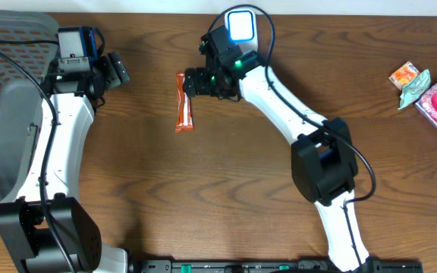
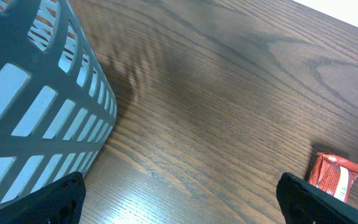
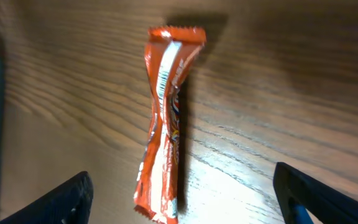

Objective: Scan the item barcode
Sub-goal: 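Lower the right gripper and grasp the orange TOP bar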

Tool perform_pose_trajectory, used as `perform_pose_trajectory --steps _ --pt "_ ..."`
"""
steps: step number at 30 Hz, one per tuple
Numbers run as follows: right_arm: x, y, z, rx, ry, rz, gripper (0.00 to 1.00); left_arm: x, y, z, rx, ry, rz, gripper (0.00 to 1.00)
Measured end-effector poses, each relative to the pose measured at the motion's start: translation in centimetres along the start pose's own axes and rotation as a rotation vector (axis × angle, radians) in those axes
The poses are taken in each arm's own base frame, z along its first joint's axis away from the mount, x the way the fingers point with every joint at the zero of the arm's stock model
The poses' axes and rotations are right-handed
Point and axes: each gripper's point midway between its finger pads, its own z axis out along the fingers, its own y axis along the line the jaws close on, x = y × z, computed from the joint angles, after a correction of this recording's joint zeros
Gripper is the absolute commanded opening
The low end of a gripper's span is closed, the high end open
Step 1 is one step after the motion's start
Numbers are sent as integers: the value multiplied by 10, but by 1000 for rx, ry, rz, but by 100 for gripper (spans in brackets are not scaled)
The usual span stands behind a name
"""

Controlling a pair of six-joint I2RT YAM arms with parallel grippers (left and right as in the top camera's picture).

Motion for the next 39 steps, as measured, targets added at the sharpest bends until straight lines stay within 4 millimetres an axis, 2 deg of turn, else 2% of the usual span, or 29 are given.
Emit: perform_pose_trajectory --steps 2,4,13,17,22,27,29,34,36,37,39 --pt "1 -1 2 5 3 0 84 0 0 0 0 0 0 98" --pt "0 -2 2 12 -4 -1 79 0 0 0 0 0 0 98" --pt "-6 -5 5 29 -33 -5 77 0 0 0 0 0 0 98" --pt "0 -8 21 14 -9 -2 72 0 0 0 0 0 0 98" --pt "15 -11 46 13 38 1 70 0 0 0 0 0 0 98" --pt "28 -6 62 -1 67 -11 68 0 0 0 0 0 0 98" --pt "28 0 63 -15 63 -19 60 0 0 0 0 0 0 98" --pt "36 8 69 -26 79 -31 18 0 0 0 0 0 0 98" --pt "39 11 70 -34 84 -33 9 0 0 0 0 0 0 98" --pt "39 12 71 -37 82 -31 2 0 0 0 0 0 0 98" --pt "37 13 71 -39 77 -33 1 0 0 0 0 0 0 98"
